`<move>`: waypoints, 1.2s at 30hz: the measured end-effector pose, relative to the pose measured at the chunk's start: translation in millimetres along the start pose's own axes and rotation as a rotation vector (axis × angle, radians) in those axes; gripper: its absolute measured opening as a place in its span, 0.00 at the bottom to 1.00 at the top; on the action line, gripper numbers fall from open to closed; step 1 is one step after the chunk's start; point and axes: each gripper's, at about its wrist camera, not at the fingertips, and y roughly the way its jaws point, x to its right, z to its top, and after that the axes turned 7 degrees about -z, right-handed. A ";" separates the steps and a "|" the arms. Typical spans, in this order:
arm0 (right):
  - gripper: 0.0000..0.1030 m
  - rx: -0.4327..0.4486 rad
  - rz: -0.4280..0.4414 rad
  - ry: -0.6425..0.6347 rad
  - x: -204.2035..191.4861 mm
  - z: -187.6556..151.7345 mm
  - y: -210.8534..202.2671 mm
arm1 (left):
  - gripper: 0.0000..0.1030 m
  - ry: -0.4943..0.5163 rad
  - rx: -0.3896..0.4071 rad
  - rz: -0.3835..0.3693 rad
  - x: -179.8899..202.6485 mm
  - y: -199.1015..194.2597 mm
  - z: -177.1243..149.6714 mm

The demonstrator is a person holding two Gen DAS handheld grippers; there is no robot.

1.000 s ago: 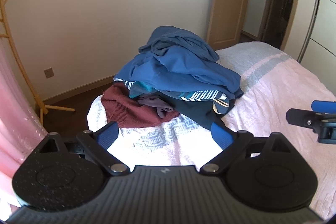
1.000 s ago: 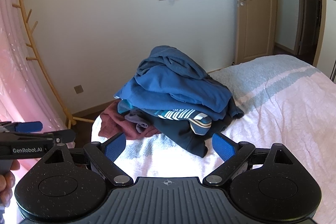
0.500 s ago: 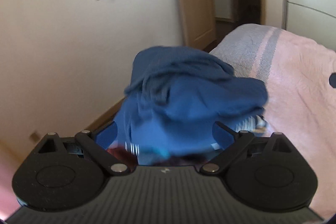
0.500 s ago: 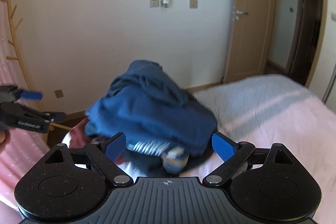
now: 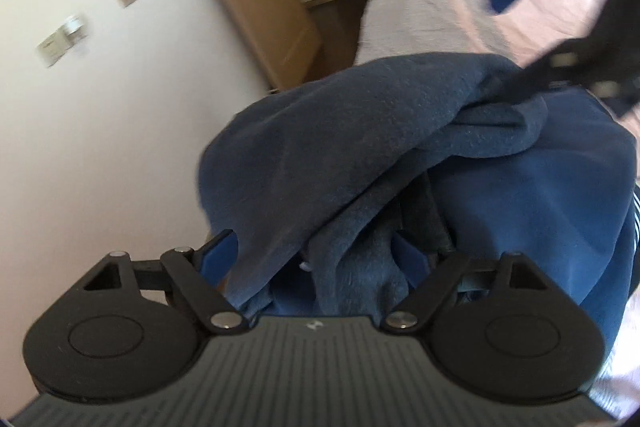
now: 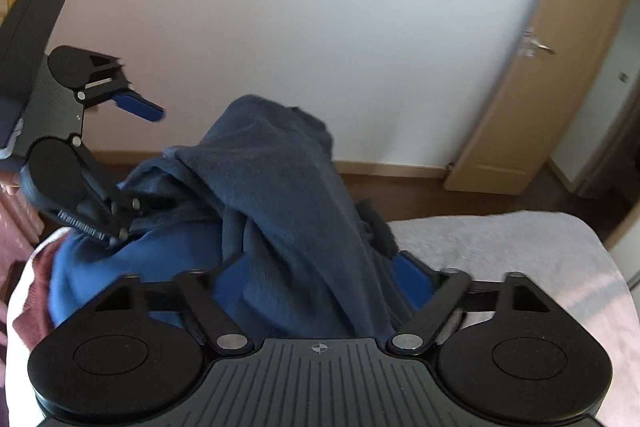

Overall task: Fold clothes
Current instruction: 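Grasp the dark navy sweatpants with the right gripper while the left gripper grasps them too, then lift the sweatpants off the pile with both grippers and carry them onto the open bed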

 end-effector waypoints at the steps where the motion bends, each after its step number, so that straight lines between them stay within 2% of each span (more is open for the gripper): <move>1: 0.72 -0.006 0.005 -0.006 -1.5 2.6 11.6 | 0.65 0.015 0.000 -0.023 -2.0 6.2 -1.1; 2: 0.71 -0.016 0.012 -0.007 -2.6 3.6 22.0 | 0.54 0.017 -0.004 -0.044 -3.3 9.2 -1.7; 3: 0.63 -0.026 0.018 -0.007 -3.7 4.5 32.5 | 0.41 0.013 -0.003 -0.060 -4.3 10.7 -2.3; 4: 0.55 -0.037 0.025 -0.007 -4.8 5.4 42.9 | 0.34 0.009 0.001 -0.067 -5.0 10.9 -2.8; 5: 0.34 -0.047 0.031 -0.008 -5.8 6.3 53.3 | 0.25 0.008 0.006 -0.059 -6.3 9.3 -3.0; 6: 0.26 -0.054 0.029 -0.007 -6.7 6.6 60.6 | 0.18 0.008 0.011 -0.051 -7.3 7.5 -2.9; 7: 0.15 -0.053 0.013 -0.001 -6.4 5.5 60.9 | 0.16 0.010 0.026 -0.050 -7.1 3.9 -1.2; 10: 0.11 -0.018 -0.010 0.074 11.3 3.0 44.3 | 0.12 0.062 0.097 -0.029 -4.1 -18.0 12.2; 13: 0.10 0.071 -0.070 0.176 48.2 1.5 -0.2 | 0.11 0.123 0.209 -0.028 13.2 -54.5 43.0; 16: 0.10 0.163 -0.142 0.261 87.2 -10.2 -60.7 | 0.10 0.198 0.321 -0.048 51.2 -93.9 78.4; 19: 0.10 0.226 -0.227 0.342 119.5 -44.2 -133.3 | 0.09 0.264 0.401 -0.107 109.3 -127.5 108.0; 21: 0.10 0.242 -0.288 0.394 135.0 -80.7 -181.8 | 0.09 0.321 0.438 -0.167 162.5 -146.6 116.8; 23: 0.10 0.226 -0.348 0.460 145.5 -132.1 -228.9 | 0.09 0.374 0.459 -0.243 221.6 -163.5 120.4; 28: 0.10 0.118 -0.481 0.652 156.5 -280.2 -337.9 | 0.09 0.479 0.410 -0.496 396.0 -195.5 94.3; 30: 0.10 0.040 -0.536 0.723 150.2 -343.8 -376.1 | 0.10 0.493 0.359 -0.624 461.4 -200.5 73.2; 33: 0.10 -0.103 -0.585 0.854 145.0 -435.8 -421.9 | 0.10 0.504 0.202 -0.796 551.4 -188.7 45.6; 36: 0.10 -0.237 -0.605 0.974 137.5 -509.4 -447.9 | 0.06 0.575 0.073 -0.923 616.7 -183.3 11.0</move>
